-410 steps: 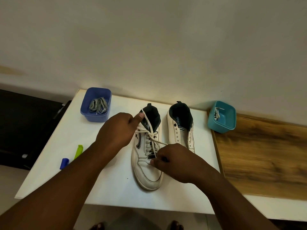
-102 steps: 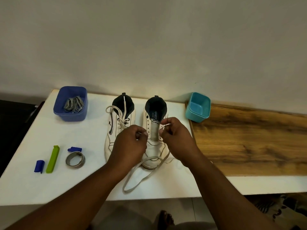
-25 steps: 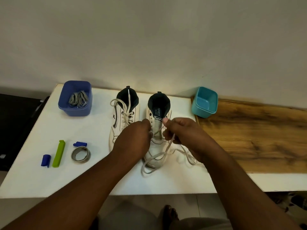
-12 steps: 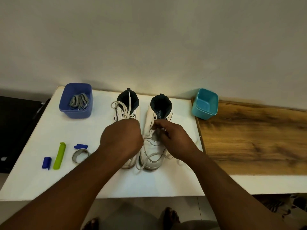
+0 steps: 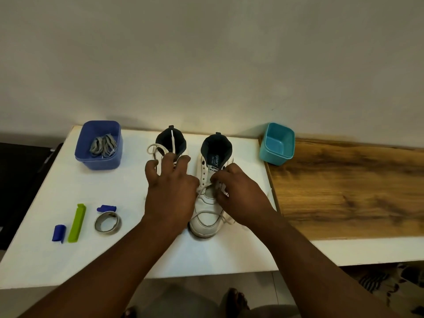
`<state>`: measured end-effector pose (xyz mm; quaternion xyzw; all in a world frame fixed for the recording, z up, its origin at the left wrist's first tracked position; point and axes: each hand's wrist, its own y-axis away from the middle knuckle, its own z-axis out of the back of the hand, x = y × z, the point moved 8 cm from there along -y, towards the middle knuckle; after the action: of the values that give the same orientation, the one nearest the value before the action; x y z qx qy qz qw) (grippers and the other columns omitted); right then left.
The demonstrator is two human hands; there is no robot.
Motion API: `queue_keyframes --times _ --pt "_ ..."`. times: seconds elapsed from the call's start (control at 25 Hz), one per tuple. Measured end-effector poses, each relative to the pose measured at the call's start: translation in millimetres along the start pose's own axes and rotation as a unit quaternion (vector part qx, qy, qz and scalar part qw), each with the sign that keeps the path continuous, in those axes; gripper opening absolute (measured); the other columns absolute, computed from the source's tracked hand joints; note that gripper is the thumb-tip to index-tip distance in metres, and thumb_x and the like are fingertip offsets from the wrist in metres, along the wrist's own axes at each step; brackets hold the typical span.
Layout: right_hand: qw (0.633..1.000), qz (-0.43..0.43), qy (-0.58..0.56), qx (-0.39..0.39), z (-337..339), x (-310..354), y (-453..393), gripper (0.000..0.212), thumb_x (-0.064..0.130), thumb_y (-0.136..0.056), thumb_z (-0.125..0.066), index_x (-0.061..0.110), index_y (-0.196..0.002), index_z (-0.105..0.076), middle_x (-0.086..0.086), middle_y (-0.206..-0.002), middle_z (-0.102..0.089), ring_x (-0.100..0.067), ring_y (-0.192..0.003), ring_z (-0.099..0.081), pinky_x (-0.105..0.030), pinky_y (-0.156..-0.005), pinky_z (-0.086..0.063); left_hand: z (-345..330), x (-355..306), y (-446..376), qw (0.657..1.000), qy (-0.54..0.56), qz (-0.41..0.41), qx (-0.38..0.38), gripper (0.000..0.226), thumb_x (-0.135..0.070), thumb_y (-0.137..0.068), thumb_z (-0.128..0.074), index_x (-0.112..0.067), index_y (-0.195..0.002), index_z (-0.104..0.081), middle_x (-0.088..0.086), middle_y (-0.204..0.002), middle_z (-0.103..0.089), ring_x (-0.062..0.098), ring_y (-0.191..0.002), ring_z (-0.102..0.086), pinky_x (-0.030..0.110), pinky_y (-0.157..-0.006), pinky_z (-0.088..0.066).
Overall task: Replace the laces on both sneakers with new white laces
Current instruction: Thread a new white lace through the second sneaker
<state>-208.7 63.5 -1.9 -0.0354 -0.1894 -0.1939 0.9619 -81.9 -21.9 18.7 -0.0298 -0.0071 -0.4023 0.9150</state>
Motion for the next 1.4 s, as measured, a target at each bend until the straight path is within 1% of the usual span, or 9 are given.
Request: queue_keyframes --times 0.24,0.4,0.52,0.6,0.76,0.92,1.08,1.2,1.4 --pt "0.999 -0.041 -0.007 0.012 -2 -10 0 0.048 0.035 -0.095 -0.067 0.037 -0.142 -0.054 0.003 -0.128 -0.051 -0.018 -0.099 -0.061 -0.027 -0.077 -0.053 11 32 -3 0.997 -0.036 0.061 0.019 0.024 -0.044 -0.088 -0.063 -0.032 -0.107 -0.072 -0.003 -0.133 -0.054 0.032 -0.142 -0.025 0.059 -0.108 -0.02" --pt "0.998 -0.054 -0.017 0.008 0 -12 0 0.044 0.036 -0.094 -0.068 0.039 -0.135 -0.054 0.004 -0.125 -0.051 -0.017 -0.097 -0.06 -0.03 -0.077 -0.056 41 64 11 0.99 -0.058 0.123 -0.046 0.026 -0.029 -0.079 -0.069 -0.025 -0.104 -0.072 0.009 -0.131 -0.054 0.043 -0.141 -0.025 0.065 -0.111 -0.017" --pt "0.999 -0.052 -0.008 0.001 0 -10 0 0.04 0.036 -0.093 -0.068 0.037 -0.131 -0.055 0.003 -0.124 -0.051 -0.018 -0.093 -0.06 -0.03 -0.072 -0.054 22 17 8 1.0 -0.007 0.023 -0.016 0.044 -0.033 -0.077 -0.074 -0.037 -0.12 -0.069 0.01 -0.158 -0.037 0.042 -0.152 -0.011 0.071 -0.113 -0.001" --pt "0.999 -0.051 -0.016 0.0 -1 -11 0 0.039 0.036 -0.093 -0.068 0.037 -0.13 -0.055 0.003 -0.122 -0.051 -0.017 -0.091 -0.06 -0.027 -0.071 -0.051 6 -9 4 0.999 0.019 -0.031 -0.017 0.025 -0.036 -0.08 -0.073 -0.039 -0.105 -0.075 0.006 -0.156 -0.042 0.04 -0.153 -0.014 0.071 -0.116 -0.001" --pt "0.998 -0.055 -0.019 0.001 -3 -14 -1 0.04 0.039 -0.093 -0.069 0.04 -0.13 -0.054 0.005 -0.122 -0.051 -0.015 -0.093 -0.06 -0.03 -0.075 -0.056 6 8 -3 0.998 0.024 0.01 -0.059 0.009 -0.031 -0.081 -0.077 -0.033 -0.089 -0.078 0.004 -0.137 -0.057 0.039 -0.15 -0.022 0.07 -0.115 -0.007" --pt "0.998 -0.057 -0.021 0.0 -3 -13 -2 0.04 0.038 -0.093 -0.069 0.039 -0.13 -0.056 0.004 -0.122 -0.052 -0.016 -0.093 -0.06 -0.033 -0.077 -0.057 22 33 0 0.988 -0.011 0.111 -0.105 0.036 -0.02 -0.086 -0.067 -0.014 -0.121 -0.064 0.013 -0.134 -0.055 0.042 -0.148 -0.024 0.072 -0.113 -0.013" --pt "0.999 -0.048 -0.015 -0.008 -4 -10 -2 0.039 0.03 -0.094 -0.068 0.036 -0.132 -0.059 0.002 -0.121 -0.052 -0.017 -0.091 -0.061 -0.029 -0.076 -0.056 9 5 -1 0.996 0.045 0.013 -0.074 0.031 -0.036 -0.086 -0.066 -0.032 -0.117 -0.069 0.005 -0.15 -0.047 0.039 -0.153 -0.012 0.071 -0.115 -0.005" --pt "0.999 -0.043 -0.015 -0.005 -5 -8 -1 0.039 0.029 -0.097 -0.065 0.036 -0.134 -0.059 0.002 -0.121 -0.051 -0.016 -0.092 -0.06 -0.023 -0.073 -0.049 -3 -6 -3 0.997 0.054 -0.019 -0.052 0.018 -0.043 -0.088 -0.068 -0.036 -0.103 -0.076 0.0 -0.146 -0.052 0.036 -0.154 -0.014 0.069 -0.116 -0.002" --pt "0.998 -0.049 -0.027 0.002 -2 -9 -2 0.036 0.032 -0.096 -0.067 0.035 -0.131 -0.059 0.001 -0.122 -0.053 -0.016 -0.092 -0.06 -0.025 -0.073 -0.051 21 44 -2 0.987 -0.027 0.116 -0.106 0.03 -0.022 -0.087 -0.064 -0.014 -0.116 -0.064 0.012 -0.128 -0.057 0.041 -0.146 -0.026 0.072 -0.113 -0.012"
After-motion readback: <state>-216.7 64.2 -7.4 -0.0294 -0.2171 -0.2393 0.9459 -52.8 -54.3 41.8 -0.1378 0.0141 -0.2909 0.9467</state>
